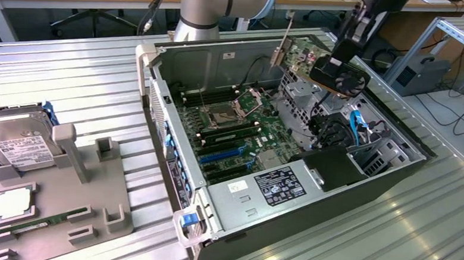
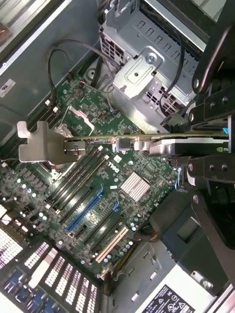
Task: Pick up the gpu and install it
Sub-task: 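Insert the gpu into the slot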
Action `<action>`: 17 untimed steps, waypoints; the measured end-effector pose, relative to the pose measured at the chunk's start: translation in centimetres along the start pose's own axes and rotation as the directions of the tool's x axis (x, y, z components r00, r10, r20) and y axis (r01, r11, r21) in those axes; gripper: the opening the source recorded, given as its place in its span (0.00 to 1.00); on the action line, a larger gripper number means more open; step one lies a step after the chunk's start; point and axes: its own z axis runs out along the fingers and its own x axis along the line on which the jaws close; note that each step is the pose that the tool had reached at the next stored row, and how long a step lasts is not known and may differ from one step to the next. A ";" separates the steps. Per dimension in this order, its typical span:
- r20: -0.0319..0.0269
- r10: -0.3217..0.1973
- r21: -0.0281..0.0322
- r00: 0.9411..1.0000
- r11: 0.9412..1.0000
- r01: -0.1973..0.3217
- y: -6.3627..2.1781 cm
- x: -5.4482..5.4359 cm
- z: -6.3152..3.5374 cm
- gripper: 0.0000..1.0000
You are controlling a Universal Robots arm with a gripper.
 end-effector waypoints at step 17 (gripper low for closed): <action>-0.012 -0.290 -0.009 0.957 0.957 0.290 0.06 -0.1 0.01 0.27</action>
